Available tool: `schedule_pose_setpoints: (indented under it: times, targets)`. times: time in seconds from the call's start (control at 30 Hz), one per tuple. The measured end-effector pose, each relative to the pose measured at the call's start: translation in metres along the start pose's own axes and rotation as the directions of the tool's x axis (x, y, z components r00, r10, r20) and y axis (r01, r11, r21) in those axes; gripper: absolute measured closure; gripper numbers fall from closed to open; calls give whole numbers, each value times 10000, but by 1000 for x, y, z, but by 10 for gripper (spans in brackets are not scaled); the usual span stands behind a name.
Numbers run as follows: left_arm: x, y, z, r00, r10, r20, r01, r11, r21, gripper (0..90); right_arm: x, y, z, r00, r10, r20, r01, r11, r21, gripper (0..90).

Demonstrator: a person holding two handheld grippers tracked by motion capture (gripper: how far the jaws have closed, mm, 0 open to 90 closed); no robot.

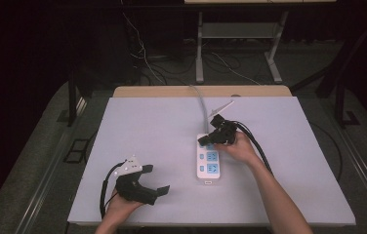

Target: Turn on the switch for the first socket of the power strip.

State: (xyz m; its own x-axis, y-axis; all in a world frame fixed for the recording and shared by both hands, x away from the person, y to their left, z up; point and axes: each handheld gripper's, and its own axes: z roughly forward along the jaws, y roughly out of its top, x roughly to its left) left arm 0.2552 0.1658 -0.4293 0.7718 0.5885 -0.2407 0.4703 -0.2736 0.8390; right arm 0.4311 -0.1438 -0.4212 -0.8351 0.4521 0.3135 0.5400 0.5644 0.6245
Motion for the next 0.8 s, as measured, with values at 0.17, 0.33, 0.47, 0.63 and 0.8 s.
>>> schedule_pose_setpoints:
  times: [0.17,0.33,0.47,0.63,0.8]
  targets:
    - [0,0,0,10000,35,-6,-35,10000,51,0,2,-1,0,9997,-210,140,210,9998,-12,900]
    - [1,-1,1,10000,4,-22,-3,10000,68,0,1,-1,0,9998,-179,87,179,9998,-35,900]
    - [1,-1,0,10000,10,-42,-10,10000,81,0,1,-1,1,9995,-276,122,277,9996,-25,900]
    - [0,-1,1,10000,10,-25,-9,9999,123,0,5,-1,1,9976,-532,433,531,9986,38,900]
    - [1,-1,1,10000,30,-36,-29,9999,114,0,7,0,2,9962,-709,509,703,9974,135,900]
